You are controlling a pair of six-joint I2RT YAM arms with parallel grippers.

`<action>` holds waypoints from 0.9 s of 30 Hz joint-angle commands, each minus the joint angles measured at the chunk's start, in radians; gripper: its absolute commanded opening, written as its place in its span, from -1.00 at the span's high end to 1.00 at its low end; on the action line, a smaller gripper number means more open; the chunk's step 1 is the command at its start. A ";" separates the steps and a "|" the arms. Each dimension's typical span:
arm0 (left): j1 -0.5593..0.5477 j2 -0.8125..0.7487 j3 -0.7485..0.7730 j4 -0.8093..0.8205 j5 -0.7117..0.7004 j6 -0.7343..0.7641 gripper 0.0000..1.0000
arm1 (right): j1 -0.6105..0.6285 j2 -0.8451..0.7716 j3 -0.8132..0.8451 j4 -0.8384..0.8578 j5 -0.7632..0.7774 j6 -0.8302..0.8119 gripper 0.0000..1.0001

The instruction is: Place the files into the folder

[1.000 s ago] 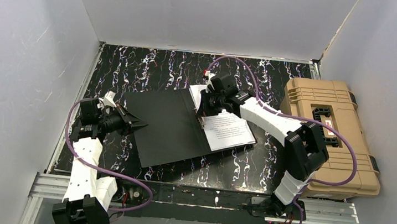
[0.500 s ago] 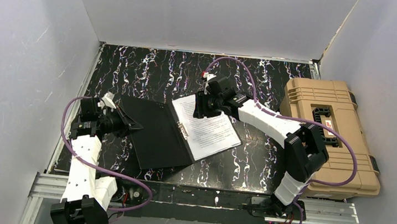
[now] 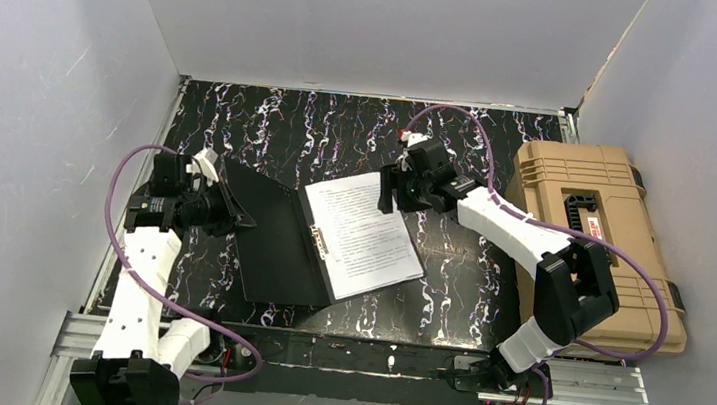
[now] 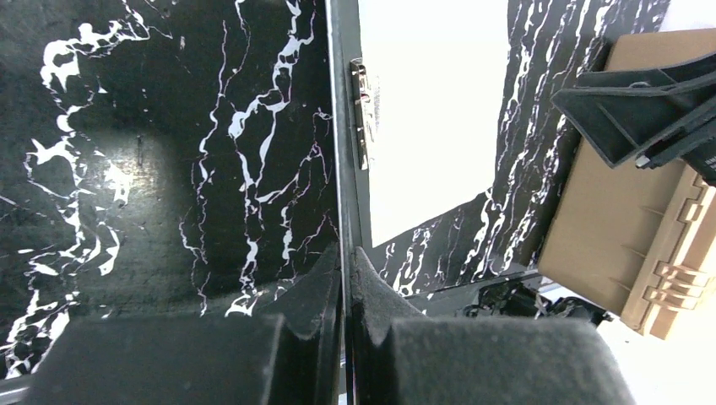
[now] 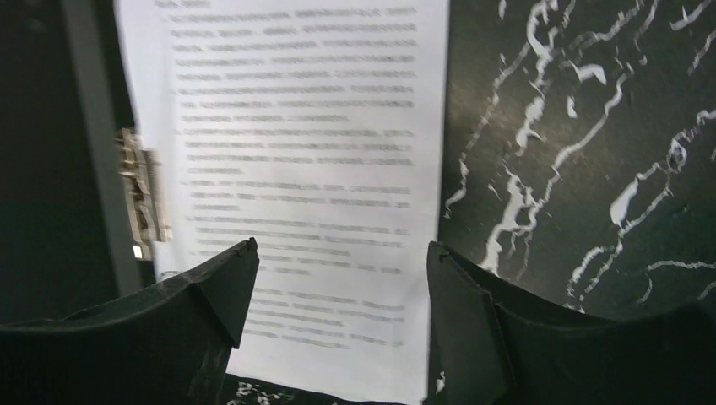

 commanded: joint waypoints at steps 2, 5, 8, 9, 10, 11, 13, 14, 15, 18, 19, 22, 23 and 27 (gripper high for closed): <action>-0.047 0.032 0.119 -0.091 -0.079 0.067 1.00 | -0.050 -0.042 -0.075 0.024 0.000 -0.016 -0.68; -0.074 0.061 0.160 -0.113 -0.100 0.080 1.00 | -0.090 -0.048 -0.132 0.058 -0.088 -0.002 -0.69; -0.097 0.083 0.198 -0.132 -0.125 0.094 1.00 | -0.106 -0.043 -0.172 0.081 -0.143 0.016 -0.69; -0.107 0.097 0.218 -0.141 -0.140 0.099 1.00 | -0.107 -0.040 -0.183 0.085 -0.156 0.022 -0.69; -0.108 0.102 0.231 -0.148 -0.147 0.103 1.00 | -0.107 -0.036 -0.195 0.094 -0.167 0.031 -0.69; -0.109 0.113 0.243 -0.153 -0.155 0.105 1.00 | -0.107 -0.035 -0.208 0.112 -0.175 0.043 -0.69; -0.140 0.131 0.263 -0.160 -0.159 0.110 1.00 | -0.107 -0.029 -0.233 0.138 -0.193 0.064 -0.69; -0.146 0.140 0.272 -0.164 -0.162 0.111 1.00 | -0.107 -0.024 -0.243 0.151 -0.205 0.073 -0.68; -0.152 0.149 0.283 -0.167 -0.164 0.113 1.00 | -0.107 -0.017 -0.253 0.165 -0.224 0.081 -0.68; -0.164 0.170 0.308 -0.177 -0.177 0.118 1.00 | -0.107 0.003 -0.280 0.193 -0.255 0.104 -0.67; -0.167 0.175 0.314 -0.179 -0.181 0.118 1.00 | -0.107 0.006 -0.291 0.207 -0.265 0.115 -0.66; -0.175 0.187 0.333 -0.184 -0.194 0.119 1.00 | -0.107 0.012 -0.320 0.246 -0.282 0.144 -0.66; -0.177 0.193 0.340 -0.186 -0.196 0.119 1.00 | -0.108 0.016 -0.327 0.255 -0.287 0.151 -0.65; -0.192 0.217 0.356 -0.188 -0.201 0.118 1.00 | -0.103 0.036 -0.360 0.301 -0.316 0.182 -0.63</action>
